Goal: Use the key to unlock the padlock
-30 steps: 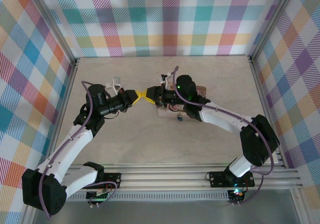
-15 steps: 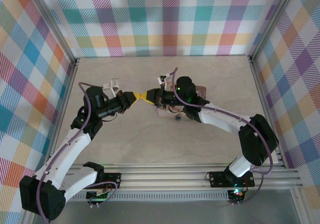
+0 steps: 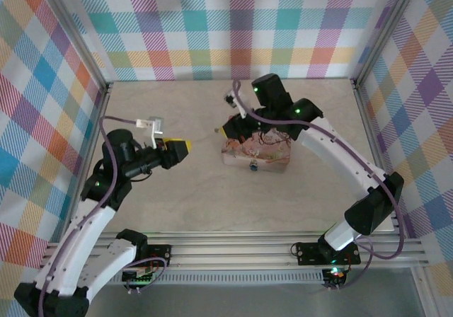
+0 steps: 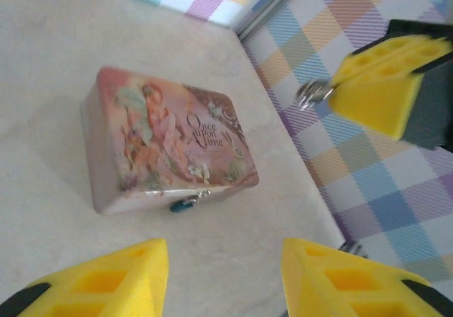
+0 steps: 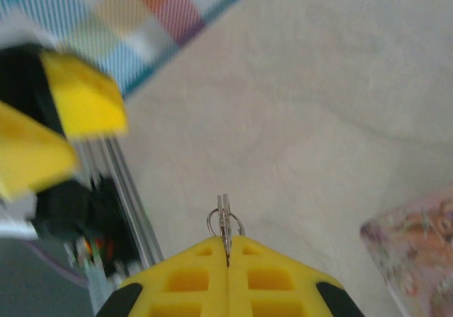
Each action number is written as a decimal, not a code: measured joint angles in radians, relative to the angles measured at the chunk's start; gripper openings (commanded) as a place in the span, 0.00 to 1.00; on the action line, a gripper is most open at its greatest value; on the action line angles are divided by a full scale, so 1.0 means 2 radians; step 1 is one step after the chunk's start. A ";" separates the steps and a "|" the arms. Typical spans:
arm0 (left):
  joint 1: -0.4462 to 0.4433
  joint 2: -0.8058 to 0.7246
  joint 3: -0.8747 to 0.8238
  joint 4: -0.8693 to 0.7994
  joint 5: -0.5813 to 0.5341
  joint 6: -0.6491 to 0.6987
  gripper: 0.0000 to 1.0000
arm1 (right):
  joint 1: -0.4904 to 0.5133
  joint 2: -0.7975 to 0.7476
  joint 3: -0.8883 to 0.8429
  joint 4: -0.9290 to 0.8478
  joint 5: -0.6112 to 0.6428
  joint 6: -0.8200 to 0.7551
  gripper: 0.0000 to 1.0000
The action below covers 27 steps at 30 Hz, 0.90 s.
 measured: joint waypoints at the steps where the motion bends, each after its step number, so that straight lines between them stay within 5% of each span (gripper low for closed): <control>1: -0.001 -0.014 -0.014 0.018 0.010 0.021 0.52 | 0.003 0.000 -0.004 -0.022 -0.003 -0.026 0.00; 8: -0.029 0.024 -0.005 0.042 0.104 0.133 0.53 | 0.010 -0.002 -0.029 -0.073 -0.050 -0.143 0.00; 18: -0.078 0.126 0.020 0.024 0.168 0.175 0.50 | 0.017 -0.005 -0.030 -0.089 -0.093 -0.197 0.00; 27: -0.085 0.161 0.031 0.017 0.180 0.191 0.30 | 0.017 -0.005 -0.030 -0.089 -0.101 -0.204 0.00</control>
